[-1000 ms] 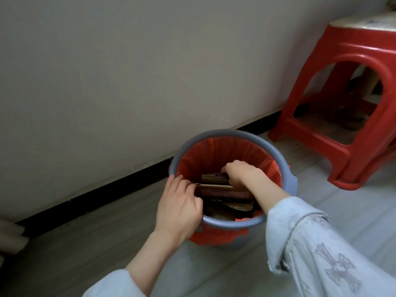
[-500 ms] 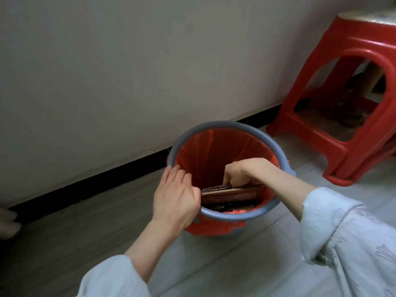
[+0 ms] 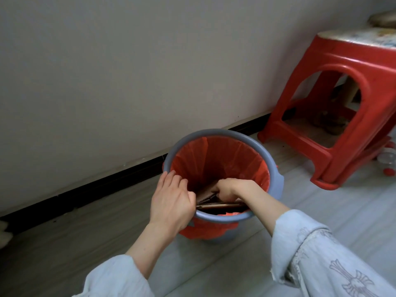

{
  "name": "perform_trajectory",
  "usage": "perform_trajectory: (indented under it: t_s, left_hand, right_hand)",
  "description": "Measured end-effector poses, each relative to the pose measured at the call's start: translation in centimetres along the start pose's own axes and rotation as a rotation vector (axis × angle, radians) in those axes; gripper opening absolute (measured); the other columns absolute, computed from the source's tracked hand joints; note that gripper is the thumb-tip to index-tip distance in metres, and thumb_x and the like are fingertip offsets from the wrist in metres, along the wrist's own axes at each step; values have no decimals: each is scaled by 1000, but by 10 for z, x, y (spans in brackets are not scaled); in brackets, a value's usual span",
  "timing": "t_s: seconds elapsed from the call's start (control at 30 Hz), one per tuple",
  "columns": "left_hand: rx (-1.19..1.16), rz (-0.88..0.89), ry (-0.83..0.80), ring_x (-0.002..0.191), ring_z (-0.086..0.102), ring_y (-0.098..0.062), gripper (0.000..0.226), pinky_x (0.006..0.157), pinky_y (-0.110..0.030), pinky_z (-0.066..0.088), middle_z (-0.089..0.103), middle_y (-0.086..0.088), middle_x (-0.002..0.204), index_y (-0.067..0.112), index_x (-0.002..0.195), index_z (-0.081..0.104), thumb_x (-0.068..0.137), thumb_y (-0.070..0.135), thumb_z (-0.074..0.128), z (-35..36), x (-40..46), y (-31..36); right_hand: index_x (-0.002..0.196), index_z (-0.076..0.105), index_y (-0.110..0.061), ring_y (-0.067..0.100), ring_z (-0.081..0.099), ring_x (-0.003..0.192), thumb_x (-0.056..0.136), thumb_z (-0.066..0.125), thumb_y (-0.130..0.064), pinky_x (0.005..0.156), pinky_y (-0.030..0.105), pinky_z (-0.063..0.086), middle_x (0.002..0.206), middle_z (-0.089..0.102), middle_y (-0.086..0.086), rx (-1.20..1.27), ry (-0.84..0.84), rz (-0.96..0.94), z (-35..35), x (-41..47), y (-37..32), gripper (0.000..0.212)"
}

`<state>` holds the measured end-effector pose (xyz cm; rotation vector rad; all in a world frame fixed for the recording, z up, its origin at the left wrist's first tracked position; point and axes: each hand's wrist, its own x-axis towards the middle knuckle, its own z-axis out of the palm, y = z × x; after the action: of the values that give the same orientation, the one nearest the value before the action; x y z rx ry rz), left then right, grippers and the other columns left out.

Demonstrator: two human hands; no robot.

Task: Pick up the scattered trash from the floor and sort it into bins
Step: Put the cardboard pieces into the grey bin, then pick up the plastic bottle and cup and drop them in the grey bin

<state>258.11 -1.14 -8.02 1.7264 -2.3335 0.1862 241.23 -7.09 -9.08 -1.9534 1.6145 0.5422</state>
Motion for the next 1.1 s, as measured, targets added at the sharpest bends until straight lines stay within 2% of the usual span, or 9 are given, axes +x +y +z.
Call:
perform_trajectory:
  t_s: [0.1,0.27,0.37,0.47,0.6,0.73,0.83,0.97,1.1]
  left_hand:
    - [-12,-2,16,106,60,-29,48,105,-36,30,68,-11,89,6,87,71,75,26,29,3,1,-3]
    - [-70,18,-28,117,52,-28,59,111,-40,26,67,-10,103,9,105,68,78,29,19,4,0,-5]
    - [-149,21,46,107,59,-28,52,109,-39,23,68,-7,95,10,99,69,78,26,24,5,-4,-5]
    - [-340,55,135,104,59,-28,45,105,-44,31,65,-6,94,10,97,67,75,21,29,-1,-12,20]
    - [-556,251,207,115,50,-29,42,97,-38,41,61,-9,105,5,101,64,75,16,33,-16,-13,94]
    - [-579,522,117,118,48,-29,41,94,-37,44,59,-9,109,4,105,60,76,9,32,-14,-24,179]
    - [-513,690,-6,115,49,-27,44,85,-37,50,58,-9,110,8,110,56,75,10,31,-2,-33,229]
    - [-450,795,-139,104,56,-24,43,79,-34,52,58,-6,112,13,114,54,79,12,29,18,-46,261]
    - [-327,776,-215,94,63,-21,39,68,-27,53,63,-3,108,16,111,58,76,-1,53,32,-51,266]
  right_hand:
    - [133,48,-31,29,47,124,91,38,-13,104,35,35,137,50,8,4,126,-24,-3,-11,-3,47]
    - [134,49,-24,27,45,127,94,36,-12,106,33,36,140,49,6,116,250,-109,3,-45,1,44]
    - [130,54,-19,19,42,131,95,37,-9,111,26,29,140,49,0,264,423,-172,5,-82,12,40]
    - [121,62,-17,9,49,121,95,42,-8,97,9,29,128,59,-3,467,679,-163,15,-137,36,33]
    - [111,67,-14,10,59,106,93,48,-6,87,5,35,113,67,-2,566,839,-3,69,-200,96,28]
    - [121,60,-15,19,59,110,93,48,-17,94,25,41,116,66,3,591,657,399,145,-235,179,31]
    - [118,58,-12,27,58,108,91,48,-23,90,31,45,110,66,10,623,557,659,201,-245,233,31]
    - [116,58,-9,32,53,113,93,45,-26,90,35,43,121,58,15,638,593,795,232,-229,280,31]
    - [134,37,-6,35,45,123,88,48,-52,98,38,39,133,45,18,753,367,843,257,-194,306,66]
